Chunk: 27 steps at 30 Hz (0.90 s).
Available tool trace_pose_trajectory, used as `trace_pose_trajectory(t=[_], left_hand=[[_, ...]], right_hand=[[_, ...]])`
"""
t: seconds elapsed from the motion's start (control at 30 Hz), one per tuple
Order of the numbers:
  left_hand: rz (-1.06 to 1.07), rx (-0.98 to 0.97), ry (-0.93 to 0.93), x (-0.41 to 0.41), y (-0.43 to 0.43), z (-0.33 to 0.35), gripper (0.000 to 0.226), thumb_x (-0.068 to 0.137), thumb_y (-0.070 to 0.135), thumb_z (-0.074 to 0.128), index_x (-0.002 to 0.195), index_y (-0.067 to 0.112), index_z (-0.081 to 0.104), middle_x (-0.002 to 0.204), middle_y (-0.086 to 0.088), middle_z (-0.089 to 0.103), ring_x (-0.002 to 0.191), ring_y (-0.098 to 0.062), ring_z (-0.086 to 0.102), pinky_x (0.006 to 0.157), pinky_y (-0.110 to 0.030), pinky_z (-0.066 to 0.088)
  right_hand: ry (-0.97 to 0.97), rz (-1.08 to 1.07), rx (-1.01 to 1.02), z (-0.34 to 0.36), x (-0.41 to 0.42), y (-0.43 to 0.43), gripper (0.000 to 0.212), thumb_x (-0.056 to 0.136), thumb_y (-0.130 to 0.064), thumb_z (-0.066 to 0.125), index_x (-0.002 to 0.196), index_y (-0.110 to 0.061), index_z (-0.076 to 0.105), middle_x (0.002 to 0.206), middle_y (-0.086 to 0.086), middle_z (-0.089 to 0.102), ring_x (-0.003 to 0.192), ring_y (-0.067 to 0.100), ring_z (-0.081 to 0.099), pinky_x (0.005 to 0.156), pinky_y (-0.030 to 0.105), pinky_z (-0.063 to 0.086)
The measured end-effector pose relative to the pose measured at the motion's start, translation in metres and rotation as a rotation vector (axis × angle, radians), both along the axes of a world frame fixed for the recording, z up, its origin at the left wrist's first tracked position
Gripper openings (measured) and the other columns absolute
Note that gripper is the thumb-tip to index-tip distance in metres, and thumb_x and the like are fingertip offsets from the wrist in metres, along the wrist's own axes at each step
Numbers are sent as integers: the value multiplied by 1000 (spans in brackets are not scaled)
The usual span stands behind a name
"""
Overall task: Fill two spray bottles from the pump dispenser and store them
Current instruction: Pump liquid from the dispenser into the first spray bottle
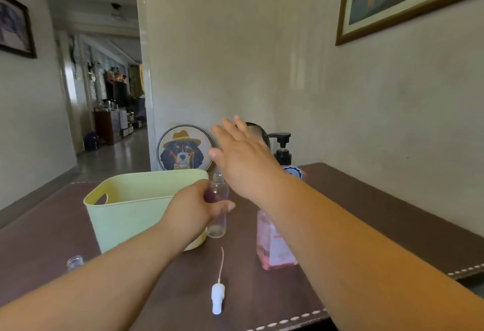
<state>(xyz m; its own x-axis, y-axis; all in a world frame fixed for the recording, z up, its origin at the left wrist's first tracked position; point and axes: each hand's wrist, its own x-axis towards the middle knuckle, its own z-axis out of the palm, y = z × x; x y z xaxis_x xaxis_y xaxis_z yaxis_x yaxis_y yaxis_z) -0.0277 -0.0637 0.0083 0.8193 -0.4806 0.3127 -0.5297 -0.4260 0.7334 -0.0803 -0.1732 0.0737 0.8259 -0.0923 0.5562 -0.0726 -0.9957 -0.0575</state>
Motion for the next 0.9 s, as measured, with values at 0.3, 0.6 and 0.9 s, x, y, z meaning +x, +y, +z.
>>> trace_pose_trajectory(t=[0.3,0.6,0.9], left_hand=[[-79,43,-29,4,-50,58,51,77,30,75,124,21,58,111,-2,70,107,-23,63,96,-30,49],[-138,166,-5,10,-70,75,46,79,29,73,122,23,58,113,-4,69,105,-25,64,96,-35,52],[-193,209,44,20,-76,77,64,70,38,78,128,25,56,118,-4,67,108,-26,63,99,-41,51]], right_hand=[[-62,-236,16,56,0,-64,51,101,-36,26,148,-17,23,158,3,21,147,23,12,116,44,16],[273,-327,106,66,19,-93,39,102,-23,31,128,-4,53,130,17,57,112,32,56,78,31,39],[467,-367,-159,65,22,-91,34,99,-4,36,129,2,52,133,15,56,97,22,51,77,24,46]])
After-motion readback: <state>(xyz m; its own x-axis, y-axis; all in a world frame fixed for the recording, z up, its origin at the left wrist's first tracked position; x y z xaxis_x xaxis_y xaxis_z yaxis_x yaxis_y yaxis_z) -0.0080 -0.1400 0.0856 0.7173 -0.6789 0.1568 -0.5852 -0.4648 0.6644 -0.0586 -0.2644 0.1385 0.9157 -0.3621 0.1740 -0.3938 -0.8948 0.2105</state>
